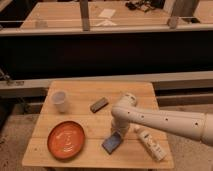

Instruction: Place the white sponge in the ceramic cup

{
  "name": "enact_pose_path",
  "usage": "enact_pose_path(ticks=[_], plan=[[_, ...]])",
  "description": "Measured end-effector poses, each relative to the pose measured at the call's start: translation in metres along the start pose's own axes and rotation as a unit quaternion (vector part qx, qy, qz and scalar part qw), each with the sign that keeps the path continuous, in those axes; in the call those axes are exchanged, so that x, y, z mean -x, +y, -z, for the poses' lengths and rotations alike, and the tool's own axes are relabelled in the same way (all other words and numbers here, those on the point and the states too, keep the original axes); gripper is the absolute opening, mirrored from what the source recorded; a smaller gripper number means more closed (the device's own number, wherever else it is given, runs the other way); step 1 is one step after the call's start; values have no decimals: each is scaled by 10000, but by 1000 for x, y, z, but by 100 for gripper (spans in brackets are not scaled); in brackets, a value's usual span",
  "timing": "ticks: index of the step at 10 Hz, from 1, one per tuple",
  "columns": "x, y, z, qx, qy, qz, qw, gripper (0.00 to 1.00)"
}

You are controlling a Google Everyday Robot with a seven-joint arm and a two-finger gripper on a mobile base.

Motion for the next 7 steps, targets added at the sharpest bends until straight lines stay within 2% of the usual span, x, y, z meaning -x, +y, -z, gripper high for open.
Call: enact_pose_path(ticks=[2, 7], plan=[[-3, -3, 14, -16, 32, -1, 10000, 32], [-12, -9, 20, -14, 41, 176, 9998, 32]])
